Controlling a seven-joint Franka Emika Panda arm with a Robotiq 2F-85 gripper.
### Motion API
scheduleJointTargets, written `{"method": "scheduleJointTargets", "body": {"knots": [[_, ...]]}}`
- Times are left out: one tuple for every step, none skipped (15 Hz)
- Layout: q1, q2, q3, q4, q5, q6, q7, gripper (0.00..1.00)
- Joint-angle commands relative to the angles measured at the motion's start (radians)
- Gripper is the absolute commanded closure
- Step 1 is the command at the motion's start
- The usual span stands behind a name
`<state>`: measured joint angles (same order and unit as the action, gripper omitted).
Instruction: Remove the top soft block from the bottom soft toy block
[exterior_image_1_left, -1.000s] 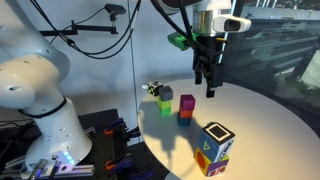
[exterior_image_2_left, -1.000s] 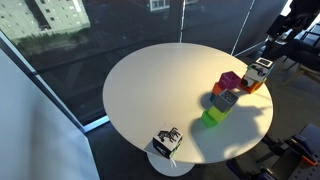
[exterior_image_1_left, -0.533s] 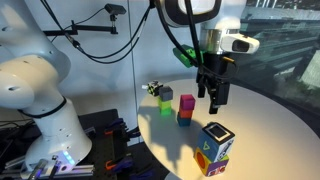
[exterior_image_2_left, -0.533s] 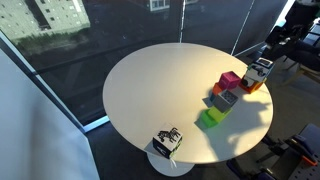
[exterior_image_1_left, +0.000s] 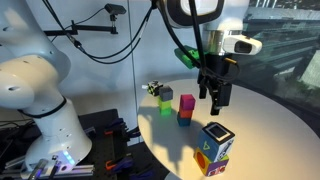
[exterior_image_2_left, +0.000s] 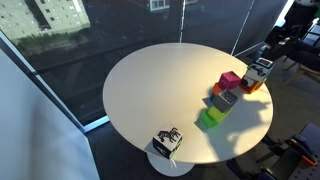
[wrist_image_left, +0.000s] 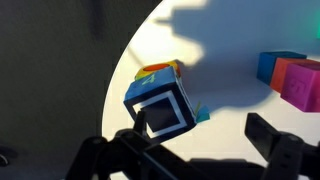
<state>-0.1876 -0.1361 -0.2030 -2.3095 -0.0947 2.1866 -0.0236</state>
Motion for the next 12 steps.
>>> {"method": "scheduleJointTargets", "body": {"knots": [[-0.005, 0.005, 0.002, 0.006, 0.000, -0.005, -0.004, 0.00], [-0.006, 0.014, -0.002, 0.011, 0.008, -0.001, -0.015, 0.00], [-0.007, 0.023, -0.006, 0.015, 0.014, 0.000, -0.030, 0.00], [-0.007, 0.030, -0.008, 0.017, 0.015, 0.002, -0.035, 0.00], [-0.008, 0.037, -0.010, 0.016, 0.016, 0.008, -0.044, 0.00], [-0.009, 0.046, -0.013, 0.016, 0.015, 0.016, -0.052, 0.00], [-0.010, 0.053, -0.015, 0.016, 0.011, 0.023, -0.057, 0.00], [-0.011, 0.062, -0.019, 0.019, 0.009, 0.031, -0.068, 0.00], [-0.013, 0.070, -0.021, 0.020, 0.003, 0.040, -0.074, 0.00], [-0.015, 0.080, -0.024, 0.022, 0.000, 0.050, -0.081, 0.00], [-0.017, 0.090, -0.028, 0.024, 0.000, 0.057, -0.092, 0.00], [-0.019, 0.100, -0.031, 0.026, 0.003, 0.067, -0.106, 0.00]]}}
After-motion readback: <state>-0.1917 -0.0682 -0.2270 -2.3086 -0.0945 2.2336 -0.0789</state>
